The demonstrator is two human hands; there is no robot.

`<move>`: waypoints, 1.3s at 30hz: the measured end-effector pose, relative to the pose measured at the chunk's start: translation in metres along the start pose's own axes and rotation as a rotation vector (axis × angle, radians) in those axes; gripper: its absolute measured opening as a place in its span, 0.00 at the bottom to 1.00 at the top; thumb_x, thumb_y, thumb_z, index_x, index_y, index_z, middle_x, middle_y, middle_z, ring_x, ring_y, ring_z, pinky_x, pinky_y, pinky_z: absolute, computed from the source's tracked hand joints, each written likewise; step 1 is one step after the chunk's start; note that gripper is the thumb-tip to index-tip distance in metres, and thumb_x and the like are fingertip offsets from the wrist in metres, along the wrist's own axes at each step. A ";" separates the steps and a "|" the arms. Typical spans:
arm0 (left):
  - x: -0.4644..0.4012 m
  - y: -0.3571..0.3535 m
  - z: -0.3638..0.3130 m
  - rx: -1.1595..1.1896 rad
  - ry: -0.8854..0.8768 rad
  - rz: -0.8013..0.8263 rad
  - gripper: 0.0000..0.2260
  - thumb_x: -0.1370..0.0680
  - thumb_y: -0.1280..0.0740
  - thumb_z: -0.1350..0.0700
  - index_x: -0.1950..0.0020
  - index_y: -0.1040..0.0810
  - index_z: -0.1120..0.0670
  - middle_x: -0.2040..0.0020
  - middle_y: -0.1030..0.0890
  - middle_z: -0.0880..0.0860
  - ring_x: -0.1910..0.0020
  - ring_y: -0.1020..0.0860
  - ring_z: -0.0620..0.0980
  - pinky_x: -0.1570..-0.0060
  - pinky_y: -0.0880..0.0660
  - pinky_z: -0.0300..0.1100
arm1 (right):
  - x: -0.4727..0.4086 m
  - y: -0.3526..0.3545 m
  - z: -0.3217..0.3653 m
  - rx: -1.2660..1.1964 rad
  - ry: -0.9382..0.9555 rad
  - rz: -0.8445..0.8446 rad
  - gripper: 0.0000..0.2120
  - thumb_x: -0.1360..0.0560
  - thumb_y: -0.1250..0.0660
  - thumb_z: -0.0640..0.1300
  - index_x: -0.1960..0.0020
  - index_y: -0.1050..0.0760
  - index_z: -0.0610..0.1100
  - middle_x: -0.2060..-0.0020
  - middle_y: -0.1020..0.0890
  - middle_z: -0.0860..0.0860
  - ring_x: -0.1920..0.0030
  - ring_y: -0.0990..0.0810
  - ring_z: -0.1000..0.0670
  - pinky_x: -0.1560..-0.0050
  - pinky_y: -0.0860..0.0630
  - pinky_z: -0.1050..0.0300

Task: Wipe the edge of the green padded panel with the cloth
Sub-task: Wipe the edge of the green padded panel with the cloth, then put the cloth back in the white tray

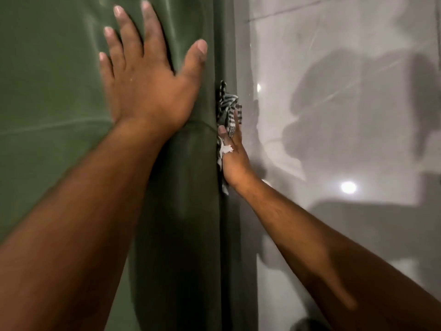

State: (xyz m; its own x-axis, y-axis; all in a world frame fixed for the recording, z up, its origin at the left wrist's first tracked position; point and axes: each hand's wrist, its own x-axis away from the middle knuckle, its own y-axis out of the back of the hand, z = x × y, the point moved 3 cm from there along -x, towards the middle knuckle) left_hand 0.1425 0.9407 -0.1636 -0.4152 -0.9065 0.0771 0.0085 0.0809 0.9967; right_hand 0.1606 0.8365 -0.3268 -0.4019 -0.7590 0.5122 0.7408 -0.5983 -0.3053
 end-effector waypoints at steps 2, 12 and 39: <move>0.065 0.003 0.011 -0.037 -0.022 0.013 0.37 0.20 0.49 0.32 0.17 0.53 0.50 0.15 0.53 0.58 0.16 0.54 0.60 0.20 0.55 0.59 | 0.038 0.000 -0.022 -0.031 -0.068 -0.012 0.30 0.17 0.44 0.56 0.18 0.50 0.54 0.17 0.42 0.49 0.17 0.43 0.47 0.17 0.47 0.46; 0.155 0.002 0.026 -0.034 0.046 0.041 0.33 0.18 0.47 0.38 0.17 0.52 0.49 0.15 0.53 0.57 0.16 0.55 0.61 0.20 0.55 0.61 | 0.141 0.010 -0.042 -0.161 -0.413 0.018 0.25 0.16 0.45 0.53 0.23 0.35 0.42 0.24 0.29 0.36 0.25 0.30 0.33 0.25 0.31 0.38; 0.682 0.270 -0.078 0.361 1.857 -0.377 0.39 0.20 0.39 0.35 0.17 0.48 0.53 0.16 0.50 0.60 0.17 0.50 0.62 0.21 0.47 0.61 | 0.542 -0.099 0.266 0.355 -0.813 1.193 0.23 0.17 0.47 0.61 0.39 0.17 0.53 0.37 0.15 0.52 0.38 0.15 0.52 0.37 0.18 0.49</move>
State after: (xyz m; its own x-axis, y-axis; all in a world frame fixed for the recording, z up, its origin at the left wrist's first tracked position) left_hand -0.0677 0.3126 0.1598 0.9916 -0.1139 0.0613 -0.0975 -0.3465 0.9330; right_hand 0.0129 0.5529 0.1947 0.8368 -0.3252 0.4405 0.5463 0.4415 -0.7118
